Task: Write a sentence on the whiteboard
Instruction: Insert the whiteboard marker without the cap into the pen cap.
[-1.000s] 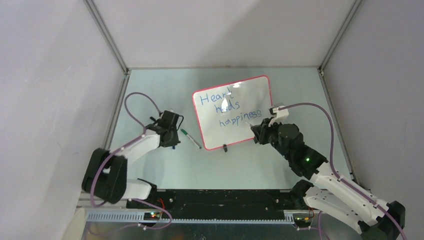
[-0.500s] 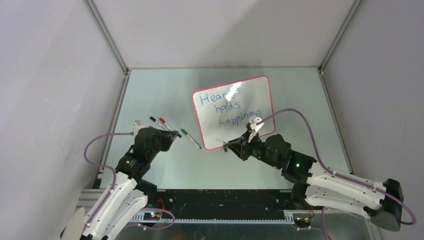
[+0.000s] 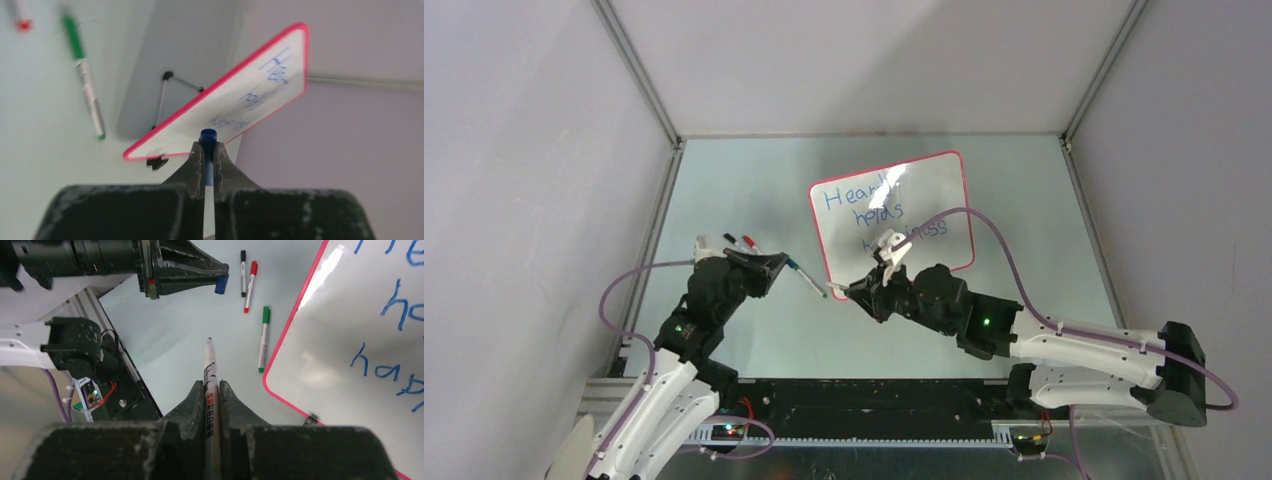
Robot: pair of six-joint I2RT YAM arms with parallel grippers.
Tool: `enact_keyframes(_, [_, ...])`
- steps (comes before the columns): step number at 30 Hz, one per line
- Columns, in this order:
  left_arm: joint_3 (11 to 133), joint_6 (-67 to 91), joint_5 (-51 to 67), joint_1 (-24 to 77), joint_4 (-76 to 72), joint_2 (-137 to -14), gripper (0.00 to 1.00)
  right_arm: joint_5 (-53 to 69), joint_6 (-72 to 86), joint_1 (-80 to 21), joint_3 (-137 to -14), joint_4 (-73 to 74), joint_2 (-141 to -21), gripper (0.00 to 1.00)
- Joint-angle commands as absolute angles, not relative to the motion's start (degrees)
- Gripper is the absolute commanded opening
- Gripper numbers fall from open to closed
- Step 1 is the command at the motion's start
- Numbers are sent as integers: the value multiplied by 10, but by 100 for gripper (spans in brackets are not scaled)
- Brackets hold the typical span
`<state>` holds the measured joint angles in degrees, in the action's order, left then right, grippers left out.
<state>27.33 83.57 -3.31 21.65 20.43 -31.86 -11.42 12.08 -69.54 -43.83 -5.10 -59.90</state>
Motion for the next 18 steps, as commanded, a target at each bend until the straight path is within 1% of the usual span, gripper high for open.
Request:
enact_keyframes(1, [245, 572, 37, 226, -22, -313, 0, -107, 163, -675, -554, 67, -606, 0])
enact_keyframes(3, [240, 371, 57, 252, -50, -299, 0, -67, 204, -652, -612, 168, -624, 0])
enact_keyframes(5, [226, 279, 25, 291, -67, -283, 0, -41, 219, -640, -663, 249, -645, 0])
enact_keyframes(6, [211, 196, 8, 314, -87, -270, 0, -39, 222, -640, -678, 272, -658, 0])
enact_keyframes(7, [201, 161, 5, 322, -100, -265, 0, -37, 228, -639, -707, 314, -668, 0])
enact_keyframes(9, [174, 38, 2, 344, -147, -253, 0, -31, 237, -638, -743, 363, -681, 0])
enact_keyframes(10, [157, 20, 3, 354, -178, -248, 0, -34, 240, -639, -754, 392, -684, 0])
enact_keyframes(12, [135, -55, 5, 370, -225, -247, 0, -44, 248, -638, -783, 427, -691, 0])
enact_keyframes(13, [128, -116, 21, 377, -249, -247, 0, -48, 252, -638, -798, 437, -693, 0])
enact_keyframes(16, [87, -245, 35, 434, -305, -238, 0, -57, 258, -635, -829, 478, -699, 0])
enact_keyframes(18, [67, -392, 55, 468, -324, -235, 0, -56, 259, -635, -840, 491, -706, 0])
